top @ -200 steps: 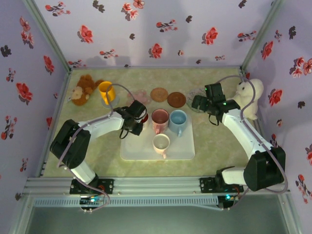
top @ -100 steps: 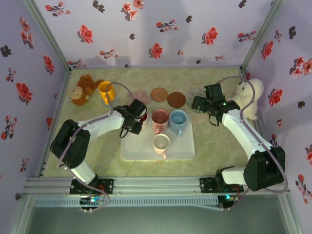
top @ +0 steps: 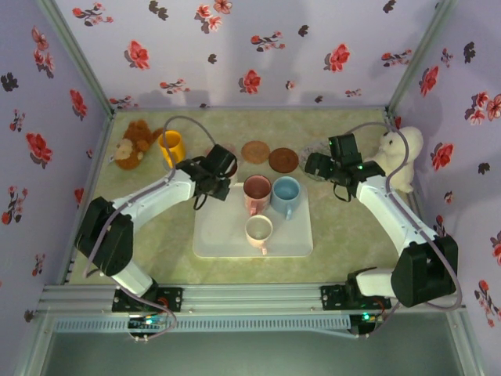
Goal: Place the cup by the coaster
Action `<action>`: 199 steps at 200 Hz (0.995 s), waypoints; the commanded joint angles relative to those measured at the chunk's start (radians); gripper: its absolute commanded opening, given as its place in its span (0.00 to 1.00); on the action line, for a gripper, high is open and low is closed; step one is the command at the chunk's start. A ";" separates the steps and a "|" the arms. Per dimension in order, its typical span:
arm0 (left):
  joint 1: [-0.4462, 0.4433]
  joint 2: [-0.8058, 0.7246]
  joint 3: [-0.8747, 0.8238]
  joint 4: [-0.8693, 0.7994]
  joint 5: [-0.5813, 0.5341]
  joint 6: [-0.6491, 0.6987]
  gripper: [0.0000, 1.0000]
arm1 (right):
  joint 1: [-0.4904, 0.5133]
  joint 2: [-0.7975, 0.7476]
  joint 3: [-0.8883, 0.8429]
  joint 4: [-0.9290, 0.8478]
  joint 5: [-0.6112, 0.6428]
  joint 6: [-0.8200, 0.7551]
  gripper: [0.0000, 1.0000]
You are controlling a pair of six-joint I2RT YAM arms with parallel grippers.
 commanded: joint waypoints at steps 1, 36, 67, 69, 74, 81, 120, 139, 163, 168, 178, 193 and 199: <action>0.014 -0.003 0.104 0.036 -0.061 0.045 0.00 | -0.004 0.019 0.006 0.031 -0.041 0.005 0.99; 0.044 0.065 0.176 0.081 -0.066 0.052 0.00 | -0.005 0.065 0.057 0.039 -0.083 -0.035 0.99; 0.072 0.123 0.218 0.113 -0.065 0.084 0.00 | -0.004 0.125 0.130 0.044 -0.135 -0.075 0.99; 0.075 0.125 0.221 0.113 -0.064 0.086 0.00 | -0.004 0.130 0.135 0.045 -0.139 -0.077 0.99; 0.083 0.136 0.227 0.116 -0.061 0.090 0.00 | -0.004 0.138 0.145 0.047 -0.150 -0.083 0.99; 0.094 0.150 0.237 0.116 -0.057 0.095 0.00 | -0.003 0.151 0.165 0.052 -0.168 -0.094 0.99; 0.150 0.216 0.278 0.137 -0.005 0.115 0.00 | 0.005 0.243 0.259 0.052 -0.250 -0.135 0.99; 0.176 0.252 0.297 0.149 0.012 0.121 0.00 | 0.014 0.285 0.303 0.038 -0.263 -0.153 0.99; 0.205 0.290 0.309 0.179 0.047 0.116 0.00 | 0.029 0.335 0.349 0.016 -0.267 -0.161 0.99; 0.209 0.296 0.311 0.185 0.055 0.116 0.00 | 0.032 0.342 0.356 0.015 -0.267 -0.161 0.99; 0.217 0.309 0.310 0.202 0.062 0.112 0.00 | 0.038 0.356 0.367 0.012 -0.261 -0.161 0.99; 0.225 0.329 0.305 0.220 0.070 0.114 0.00 | 0.044 0.374 0.383 0.004 -0.250 -0.164 0.99; 0.227 0.337 0.303 0.224 0.070 0.115 0.00 | 0.047 0.380 0.390 0.001 -0.246 -0.164 0.99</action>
